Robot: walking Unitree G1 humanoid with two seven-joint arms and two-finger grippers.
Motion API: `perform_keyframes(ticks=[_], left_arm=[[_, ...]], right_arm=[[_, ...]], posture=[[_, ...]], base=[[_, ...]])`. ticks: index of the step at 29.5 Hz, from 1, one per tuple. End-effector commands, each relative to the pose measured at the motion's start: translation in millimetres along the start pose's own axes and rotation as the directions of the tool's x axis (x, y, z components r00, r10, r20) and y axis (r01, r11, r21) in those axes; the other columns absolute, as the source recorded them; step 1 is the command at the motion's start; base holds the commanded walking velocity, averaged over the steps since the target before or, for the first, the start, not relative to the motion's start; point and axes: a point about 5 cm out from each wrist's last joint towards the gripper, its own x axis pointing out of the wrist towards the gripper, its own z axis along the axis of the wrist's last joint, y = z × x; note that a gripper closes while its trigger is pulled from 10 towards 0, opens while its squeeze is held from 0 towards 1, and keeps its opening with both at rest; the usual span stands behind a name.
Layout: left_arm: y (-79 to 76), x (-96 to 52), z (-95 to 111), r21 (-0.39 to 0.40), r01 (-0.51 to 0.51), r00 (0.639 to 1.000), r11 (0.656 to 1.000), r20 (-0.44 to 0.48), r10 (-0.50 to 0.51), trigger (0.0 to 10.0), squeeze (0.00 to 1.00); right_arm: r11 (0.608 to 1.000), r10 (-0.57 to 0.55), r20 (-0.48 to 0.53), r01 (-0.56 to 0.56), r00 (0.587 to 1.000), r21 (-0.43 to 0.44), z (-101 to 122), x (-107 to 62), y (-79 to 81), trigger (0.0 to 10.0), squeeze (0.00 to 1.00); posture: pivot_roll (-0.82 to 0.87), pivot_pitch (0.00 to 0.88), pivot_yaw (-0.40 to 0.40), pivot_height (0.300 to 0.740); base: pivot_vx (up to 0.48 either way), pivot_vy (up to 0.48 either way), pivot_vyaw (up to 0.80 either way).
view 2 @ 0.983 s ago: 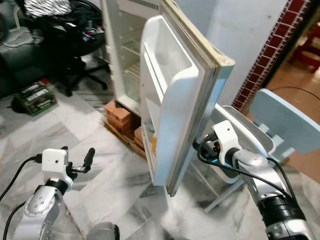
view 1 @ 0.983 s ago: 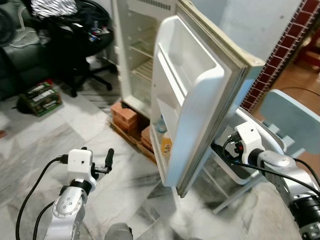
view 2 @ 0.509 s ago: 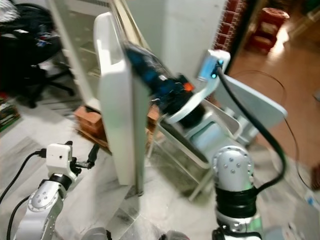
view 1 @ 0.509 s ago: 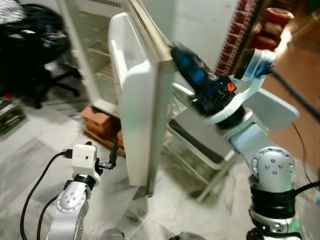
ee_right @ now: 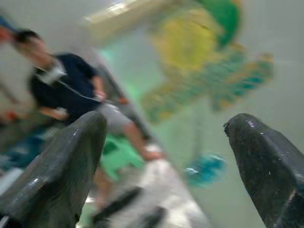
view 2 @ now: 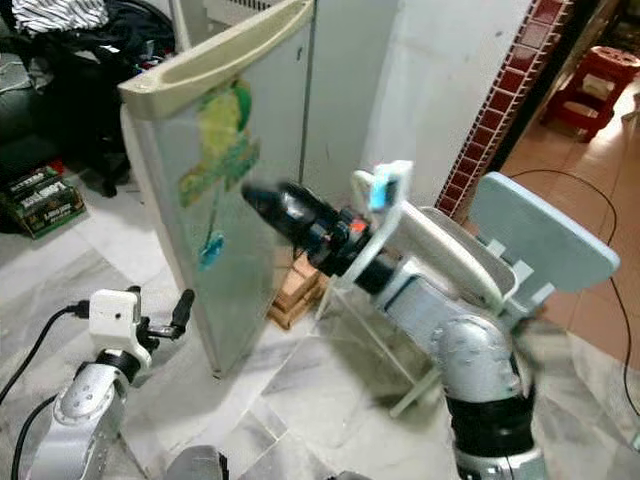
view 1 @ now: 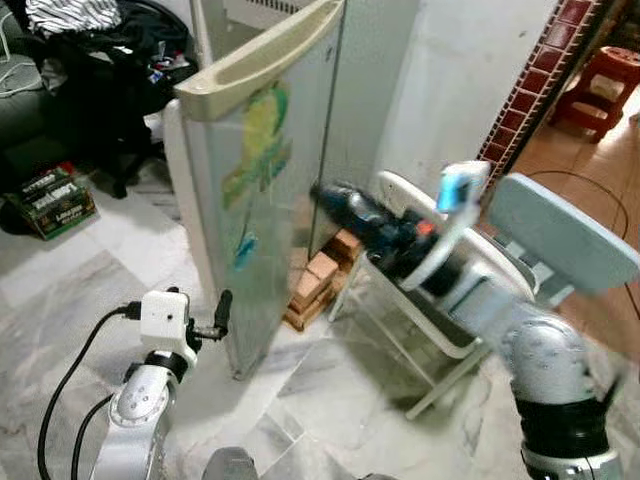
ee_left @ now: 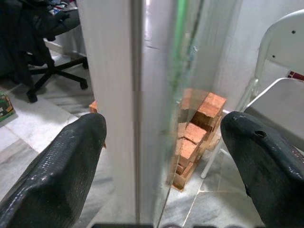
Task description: Restocking fridge
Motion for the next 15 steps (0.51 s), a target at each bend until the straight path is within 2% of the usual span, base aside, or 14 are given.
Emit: perform_keyframes(ticks=[1, 3, 5, 8, 9, 11, 15], left_arm=[[6.5, 2.2, 2, 0.024, -0.065, 0.998, 0.998, 0.005, 0.065, 10.0, 0.00], [16.2, 3.1, -2, 0.028, -0.158, 0.987, 0.987, -0.027, 0.159, 10.0, 0.00], [20.9, 3.1, -4, -0.009, -0.198, 0.979, 0.980, -0.046, 0.197, 10.0, 0.00], [21.9, 2.0, -3, -0.015, -0.192, 0.981, 0.981, -0.044, 0.191, 10.0, 0.00], [21.2, 1.2, -3, -0.012, -0.188, 0.981, 0.982, -0.042, 0.187, 10.0, 0.00], [20.8, 1.2, -3, -0.012, -0.185, 0.982, 0.983, -0.042, 0.184, 10.0, 0.00], [20.0, -0.1, -4, -0.021, -0.186, 0.982, 0.982, -0.039, 0.185, 10.0, 0.00]], right_arm=[[0.961, -0.223, -0.015, 0.218, 0.975, -0.171, -4, 6.0, -24.0, 10.0, 0.00], [0.871, -0.409, 0.028, 0.400, 0.912, -0.285, -6, 12.3, -44.4, 10.0, 0.00], [0.842, -0.440, 0.070, 0.439, 0.895, -0.313, -4, 23.6, -47.1, 10.0, 0.00], [0.854, -0.425, 0.134, 0.446, 0.895, -0.269, 2, 43.0, -42.1, 10.0, 0.00], [0.850, -0.393, 0.142, 0.418, 0.909, -0.321, 1, 59.8, -33.1, 10.0, 0.00], [0.856, -0.371, 0.146, 0.399, 0.917, -0.330, 1, 66.5, -28.5, 10.0, 0.00], [0.898, -0.266, 0.144, 0.299, 0.953, -0.324, -4, 93.1, -3.2, 10.0, 0.00]], posture=[[0.11, 0.000, -0.034, 0.740], [0.11, 0.000, -0.034, 0.740], [0.12, 0.000, -0.034, 0.740], [0.13, 0.000, -0.036, 0.740], [0.14, 0.000, -0.038, 0.740], [0.14, 0.000, -0.041, 0.740], [0.15, 0.000, -0.052, 0.740]], base=[[0.000, 0.000, 0.00], [0.000, 0.000, 0.00], [0.000, 0.000, 0.00], [0.000, 0.000, 0.44], [0.000, 0.000, 0.80], [0.000, 0.000, 0.80], [0.000, 0.000, 0.79]])
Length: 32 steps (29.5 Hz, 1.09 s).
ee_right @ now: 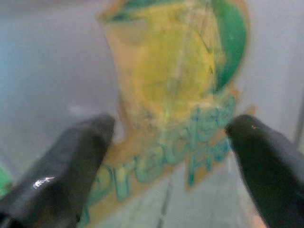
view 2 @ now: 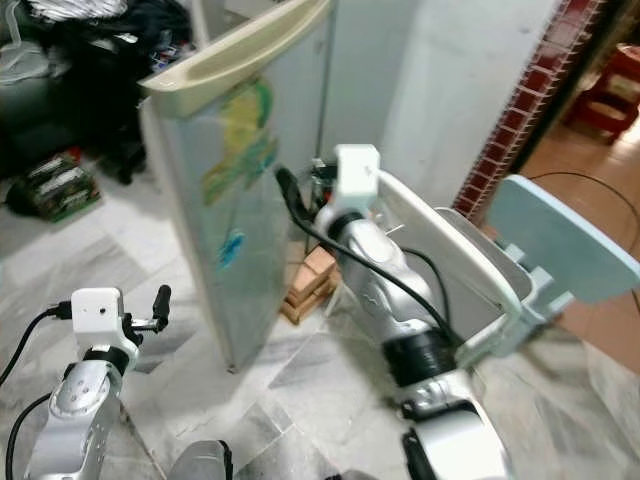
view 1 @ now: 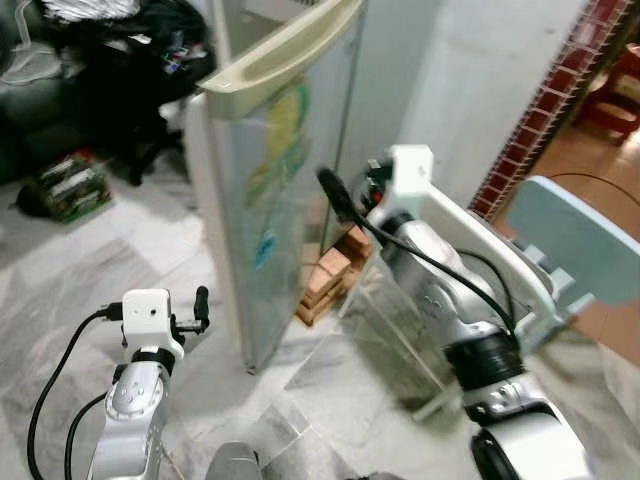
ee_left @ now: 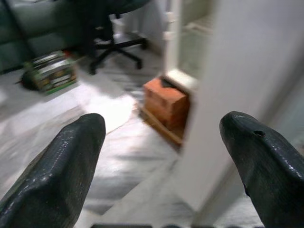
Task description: Restocking fridge
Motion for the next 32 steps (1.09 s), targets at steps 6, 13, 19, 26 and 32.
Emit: perform_keyframes(ticks=[6, 13, 19, 26, 32], left_arm=[[-5.2, 0.4, 2, -0.032, 0.027, 1.000, 0.999, 0.016, -0.026, 10.0, 0.00], [-5.8, 2.2, 2, -0.032, 0.029, 0.999, 0.999, 0.015, -0.028, 10.0, 0.00], [-7.5, 2.6, 3, -0.033, 0.037, 0.999, 0.999, 0.021, -0.037, 10.0, 0.00], [-7.4, 2.1, 2, -0.033, 0.039, 0.999, 0.999, 0.019, -0.039, 10.0, 0.00], [-7.3, 1.2, 2, -0.033, 0.040, 0.999, 0.999, 0.015, -0.039, 10.0, 0.00]], right_arm=[[0.991, 0.134, 0.032, -0.134, 0.990, -0.009, -5, 4.0, 32.6, 10.0, 0.00], [0.986, 0.166, 0.036, -0.166, 0.985, -0.006, -10, 5.7, 42.0, 10.0, 0.00], [0.982, 0.189, 0.035, -0.189, 0.981, -0.020, -12, 8.4, 48.5, 10.0, 0.00], [0.926, 0.372, 0.033, -0.374, 0.928, 0.047, -14, 4.4, 68.6, 10.0, 0.00], [0.841, 0.536, -0.004, -0.534, 0.844, 0.086, -20, -6.9, 85.1, 10.0, 0.00]], posture=[[0.15, 0.000, -0.056, 0.740], [0.15, 0.000, -0.055, 0.740], [0.15, 0.000, -0.055, 0.740], [0.15, 0.000, -0.055, 0.740], [0.15, 0.000, -0.055, 0.740]], base=[[0.306, 0.000, 0.23], [0.480, 0.000, 0.00], [0.480, 0.000, 0.00], [0.480, 0.000, 0.00], [0.480, 0.000, 0.00]])
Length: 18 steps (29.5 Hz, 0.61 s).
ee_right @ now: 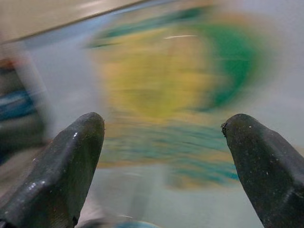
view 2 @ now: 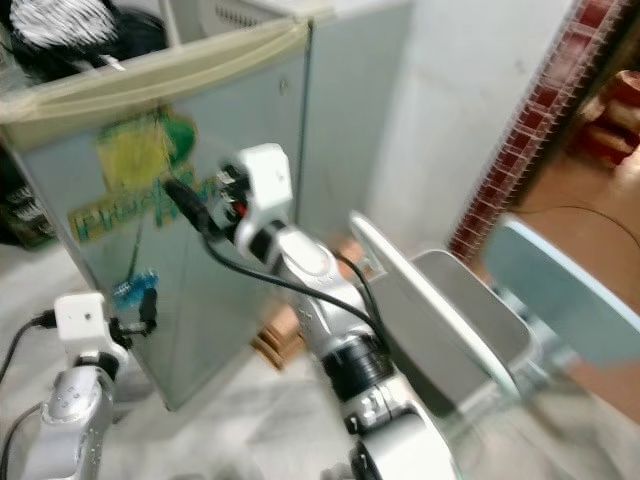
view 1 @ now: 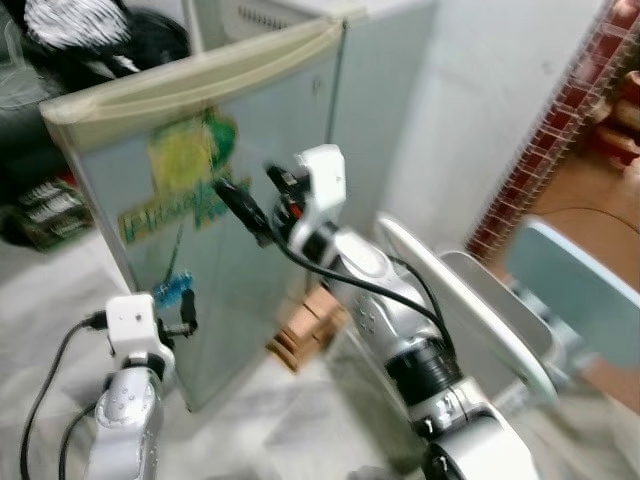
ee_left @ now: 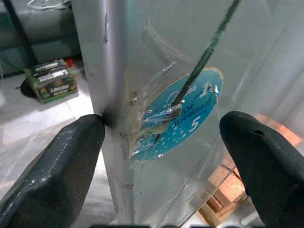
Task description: Restocking fridge
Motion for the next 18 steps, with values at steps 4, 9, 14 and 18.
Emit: perform_keyframes(ticks=[4, 9, 14, 18], left_arm=[[-4.5, 2.9, 6, 0.009, 0.035, 0.999, 0.999, 0.023, -0.035, 10.0, 0.00], [-3.5, 3.0, 5, 0.018, 0.013, 1.000, 1.000, 0.007, -0.013, 10.0, 0.00], [-3.0, 4.0, 1, 0.027, 0.005, 1.000, 1.000, -0.022, -0.004, 10.0, 0.00], [-2.6, 3.8, -3, 0.040, -0.004, 0.997, 0.999, -0.076, 0.007, 10.0, 0.00]], right_arm=[[0.946, 0.318, -0.006, -0.316, 0.948, 0.069, 4, 1.9, 42.7, 10.0, 0.00], [0.873, 0.479, -0.025, -0.474, 0.877, 0.116, 1, -6.0, 59.8, 10.0, 0.00], [0.931, 0.364, -0.052, -0.364, 0.930, 0.011, -2, 6.4, 50.7, 10.0, 0.00], [0.953, 0.301, -0.060, -0.302, 0.952, -0.011, 1, 14.2, 46.9, 10.0, 0.00]], posture=[[0.15, 0.000, -0.054, 0.740], [0.16, 0.000, -0.055, 0.740], [0.16, 0.000, -0.062, 0.740], [0.17, 0.000, -0.064, 0.740]], base=[[0.480, 0.000, 0.00], [0.096, 0.000, 0.00], [0.000, 0.000, 0.00], [0.000, 0.000, 0.00]])
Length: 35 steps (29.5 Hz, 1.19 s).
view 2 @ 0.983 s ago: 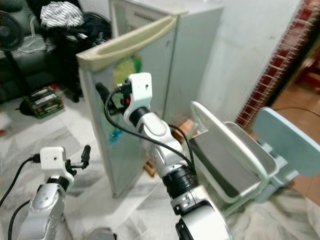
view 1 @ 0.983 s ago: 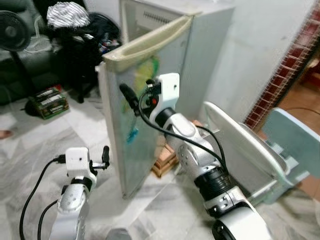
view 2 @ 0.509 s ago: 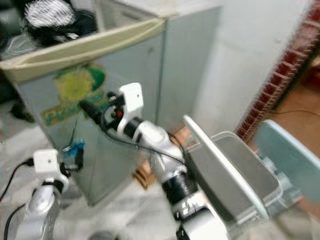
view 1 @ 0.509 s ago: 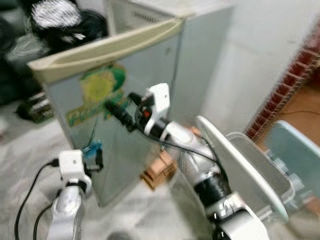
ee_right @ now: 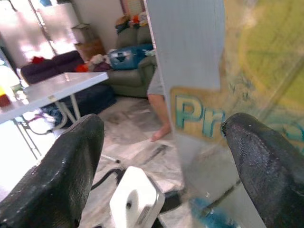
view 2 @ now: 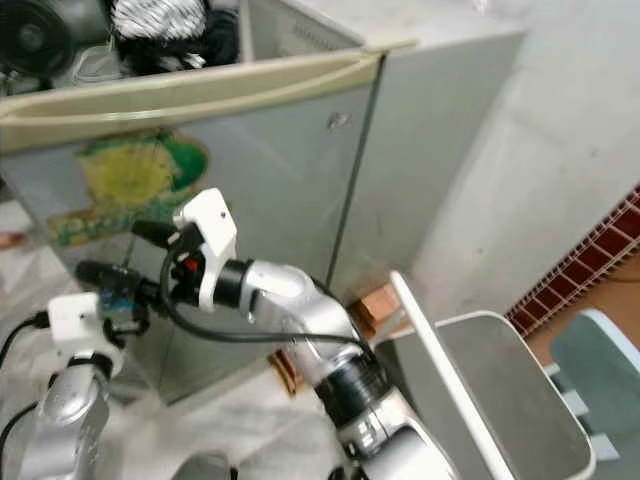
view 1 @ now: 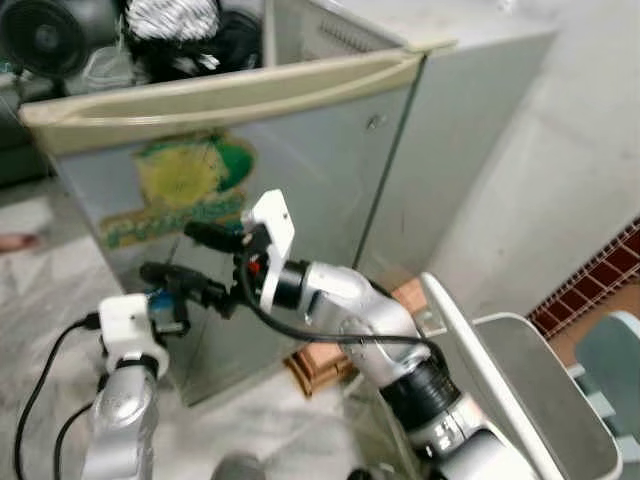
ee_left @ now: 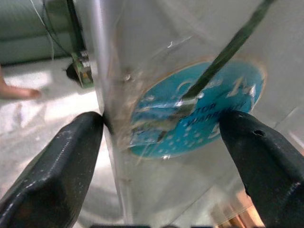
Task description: Restocking fridge
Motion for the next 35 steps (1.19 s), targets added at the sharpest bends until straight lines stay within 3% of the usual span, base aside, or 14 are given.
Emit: perform_keyframes(ticks=[1, 4, 8, 11, 14, 15, 16, 19, 20, 21, 26, 31, 32, 35], left_arm=[[-8.5, 0.1, -7, 0.028, 0.023, 0.997, 0.999, -0.070, -0.021, 10.0, 0.00], [4.7, 2.2, -8, 0.007, -0.103, 0.991, 0.995, -0.080, 0.103, 10.0, 0.00], [41.2, -1.9, -6, 0.053, -0.347, 0.936, 0.936, -0.039, 0.350, 10.0, 0.00], [58.6, -4.4, -7, 0.070, -0.408, 0.911, 0.910, -0.037, 0.411, 10.0, 0.00], [80.9, -10.3, -13, 0.067, -0.508, 0.855, 0.859, -0.081, 0.512, 10.0, 0.00], [109.3, -21.0, -19, 0.132, -0.611, 0.780, 0.780, -0.068, 0.622, 10.0, 0.00], [120.2, -26.4, -21, 0.158, -0.647, 0.747, 0.746, -0.065, 0.661, 10.0, 0.00], [146.0, -44.9, -32, 0.204, -0.722, 0.658, 0.661, -0.090, 0.748, 10.0, 0.00], [146.0, -44.9, -32, 0.204, -0.722, 0.658, 0.661, -0.090, 0.748, 10.0, 0.00], [157.8, -56.2, -39, 0.227, -0.737, 0.632, 0.637, -0.106, 0.768, 10.0, 0.00], [127.1, -40.9, -33, 0.223, -0.622, 0.762, 0.750, -0.050, 0.646, 10.0, 0.00], [83.0, -20.9, -30, 0.127, -0.481, 0.870, 0.868, -0.051, 0.490, 10.0, 0.00], [83.0, -20.9, -30, 0.127, -0.481, 0.870, 0.868, -0.051, 0.490, 10.0, 0.00], [47.6, -14.9, -26, 0.102, -0.270, 0.962, 0.958, -0.023, 0.274, 10.0, 0.00]], right_arm=[[0.999, 0.005, 0.021, -0.004, 1.000, -0.040, 12, 12.2, 4.4, 10.0, 0.00], [0.984, 0.066, -0.008, -0.066, 0.998, -0.164, 12, 27.7, 17.7, 10.0, 0.00], [0.980, 0.104, 0.014, -0.100, 0.995, -0.170, 15, 39.9, 28.8, 10.0, 0.00], [0.981, 0.064, 0.024, -0.059, 0.998, -0.185, 13, 35.2, 22.5, 10.0, 0.00], [0.984, -0.030, 0.033, 0.036, 0.999, -0.176, 8, 19.5, 6.4, 10.0, 0.00], [0.976, -0.125, 0.029, 0.128, 0.992, -0.174, 2, -1.1, -11.9, 10.0, 0.00], [0.970, -0.162, 0.024, 0.164, 0.986, -0.182, 0, -9.8, -18.8, 10.0, 0.00], [0.947, -0.258, 0.018, 0.257, 0.966, -0.191, -4, -34.0, -36.0, 10.0, 0.00], [0.947, -0.258, 0.018, 0.257, 0.966, -0.191, -4, -34.0, -36.0, 10.0, 0.00], [0.911, -0.364, 0.014, 0.359, 0.931, -0.204, -8, -62.1, -53.0, 10.0, 0.00], [0.822, -0.526, 0.005, 0.510, 0.850, -0.253, -17, -112.6, -72.5, 10.0, 0.00], [0.785, -0.589, 0.008, 0.575, 0.808, -0.229, -21, -133.9, -73.7, 10.0, 0.00], [0.785, -0.589, 0.008, 0.575, 0.808, -0.229, -21, -133.9, -73.7, 10.0, 0.00], [0.781, -0.595, 0.017, 0.583, 0.804, -0.222, -20, -137.7, -74.0, 10.0, 0.00]], posture=[[0.17, 0.000, -0.064, 0.740], [0.17, 0.000, -0.064, 0.740], [0.18, 0.000, -0.072, 0.740], [0.18, 0.000, -0.076, 0.740], [0.19, 0.000, -0.078, 0.740], [0.18, 0.000, -0.077, 0.740], [0.17, 0.000, -0.075, 0.740], [0.17, 0.000, -0.073, 0.740], [0.17, 0.000, -0.073, 0.740], [0.17, 0.000, -0.073, 0.740], [0.17, 0.000, -0.071, 0.740], [0.15, 0.000, -0.067, 0.740], [0.15, 0.000, -0.067, 0.740], [0.15, 0.000, -0.063, 0.740]], base=[[0.000, 0.000, 0.00], [0.000, 0.000, 0.00], [0.000, 0.000, 0.00], [0.000, 0.000, 0.00], [0.000, 0.000, 0.00], [0.000, 0.000, 0.00], [0.000, 0.000, 0.00], [0.000, 0.000, 0.00], [0.000, 0.000, 0.00], [0.000, 0.000, 0.00], [0.000, 0.000, 0.00], [0.000, 0.000, 0.00], [0.000, 0.000, 0.00], [0.000, 0.000, 0.00]])
